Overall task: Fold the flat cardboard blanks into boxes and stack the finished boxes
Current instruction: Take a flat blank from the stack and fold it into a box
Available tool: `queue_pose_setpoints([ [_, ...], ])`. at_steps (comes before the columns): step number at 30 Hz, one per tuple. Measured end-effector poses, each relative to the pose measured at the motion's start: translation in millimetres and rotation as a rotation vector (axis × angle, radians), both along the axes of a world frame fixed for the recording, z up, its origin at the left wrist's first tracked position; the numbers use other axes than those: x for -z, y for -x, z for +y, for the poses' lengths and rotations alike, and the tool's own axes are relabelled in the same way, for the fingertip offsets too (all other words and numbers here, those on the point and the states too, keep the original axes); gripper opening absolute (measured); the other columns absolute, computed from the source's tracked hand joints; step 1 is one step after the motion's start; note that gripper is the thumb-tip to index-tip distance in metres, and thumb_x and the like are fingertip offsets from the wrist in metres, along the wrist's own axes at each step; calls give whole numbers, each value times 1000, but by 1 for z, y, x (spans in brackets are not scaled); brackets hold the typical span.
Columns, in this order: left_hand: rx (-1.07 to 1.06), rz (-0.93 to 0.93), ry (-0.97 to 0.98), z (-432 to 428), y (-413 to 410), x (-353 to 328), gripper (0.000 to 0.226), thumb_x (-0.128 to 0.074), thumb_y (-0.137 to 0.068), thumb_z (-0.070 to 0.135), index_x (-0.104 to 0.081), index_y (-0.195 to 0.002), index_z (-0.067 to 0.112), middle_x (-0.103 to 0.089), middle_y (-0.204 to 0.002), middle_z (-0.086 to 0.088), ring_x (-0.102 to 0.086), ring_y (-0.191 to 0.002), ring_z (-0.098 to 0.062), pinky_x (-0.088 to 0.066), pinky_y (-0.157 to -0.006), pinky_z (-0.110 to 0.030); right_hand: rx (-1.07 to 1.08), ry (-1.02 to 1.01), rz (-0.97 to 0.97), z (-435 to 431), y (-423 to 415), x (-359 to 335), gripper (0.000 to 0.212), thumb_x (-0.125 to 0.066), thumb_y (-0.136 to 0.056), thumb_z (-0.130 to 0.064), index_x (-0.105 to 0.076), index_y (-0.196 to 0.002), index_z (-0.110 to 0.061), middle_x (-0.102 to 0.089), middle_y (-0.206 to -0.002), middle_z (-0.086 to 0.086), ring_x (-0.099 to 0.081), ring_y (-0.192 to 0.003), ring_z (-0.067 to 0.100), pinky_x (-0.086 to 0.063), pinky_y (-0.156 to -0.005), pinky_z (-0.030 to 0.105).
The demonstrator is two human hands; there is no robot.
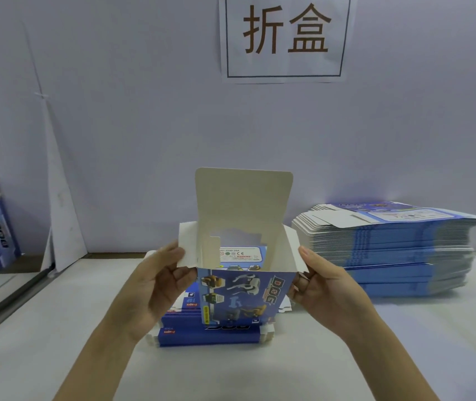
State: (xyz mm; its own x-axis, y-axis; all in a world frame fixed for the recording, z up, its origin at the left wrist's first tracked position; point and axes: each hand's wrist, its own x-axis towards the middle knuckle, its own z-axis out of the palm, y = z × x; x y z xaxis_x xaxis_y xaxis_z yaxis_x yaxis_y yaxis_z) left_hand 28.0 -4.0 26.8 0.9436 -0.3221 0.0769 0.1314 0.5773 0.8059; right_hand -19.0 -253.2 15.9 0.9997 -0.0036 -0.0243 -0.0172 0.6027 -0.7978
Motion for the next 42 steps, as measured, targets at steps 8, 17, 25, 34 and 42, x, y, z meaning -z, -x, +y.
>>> queue_pose_setpoints([
  [8, 18, -38, -8, 5, -4, 0, 35, -56, -76, 19, -62, -108, 8, -72, -90, -12, -71, -72, -22, -57, -53, -27, -15, -39, 38, 3, 1, -1, 42, -75, -62, -24, -74, -102, -12, -72, -98, 8, -69, -77, 22, -59, -68, 32],
  [17, 72, 186, 200, -10, -3, 9, 29, -50, -88, 18, -75, -88, 4, -74, -87, -16, -69, -56, -18, -54, -43, -19, -29, 20, 26, 4, 5, -3, 12, -67, -71, -23, -68, -78, -13, -64, -61, 1, -50, -42, 8, -29, -35, 15],
  [25, -34, -96, 164, -11, -3, 5, 26, -58, -80, 31, -79, -86, 17, -74, -91, -3, -69, -73, -12, -57, -57, -21, 215, 320, -154, 6, 8, -9, 17, -59, -90, -22, -73, -86, -14, -72, -82, 7, -66, -67, 16, -55, -53, 25],
  [34, -280, -678, -632, -48, 19, 23, 126, -88, -45, 36, -2, -132, 66, -45, -118, 45, -49, -110, 18, -51, -73, -8, 306, 954, -331, 24, 26, -22, 34, -59, -93, -13, -57, -113, -41, -67, -96, -9, -64, -80, 4, -49, -63, 16],
  [42, -412, -901, -797, -47, 22, 27, 144, -85, -42, 60, 25, -135, 62, -11, -142, 37, -23, -132, 16, -27, -94, 5, 449, 917, -505, 14, 46, -44, 31, -62, -77, -48, -64, -100, -28, -72, -94, -16, -67, -86, 2, -48, -71, 16],
])
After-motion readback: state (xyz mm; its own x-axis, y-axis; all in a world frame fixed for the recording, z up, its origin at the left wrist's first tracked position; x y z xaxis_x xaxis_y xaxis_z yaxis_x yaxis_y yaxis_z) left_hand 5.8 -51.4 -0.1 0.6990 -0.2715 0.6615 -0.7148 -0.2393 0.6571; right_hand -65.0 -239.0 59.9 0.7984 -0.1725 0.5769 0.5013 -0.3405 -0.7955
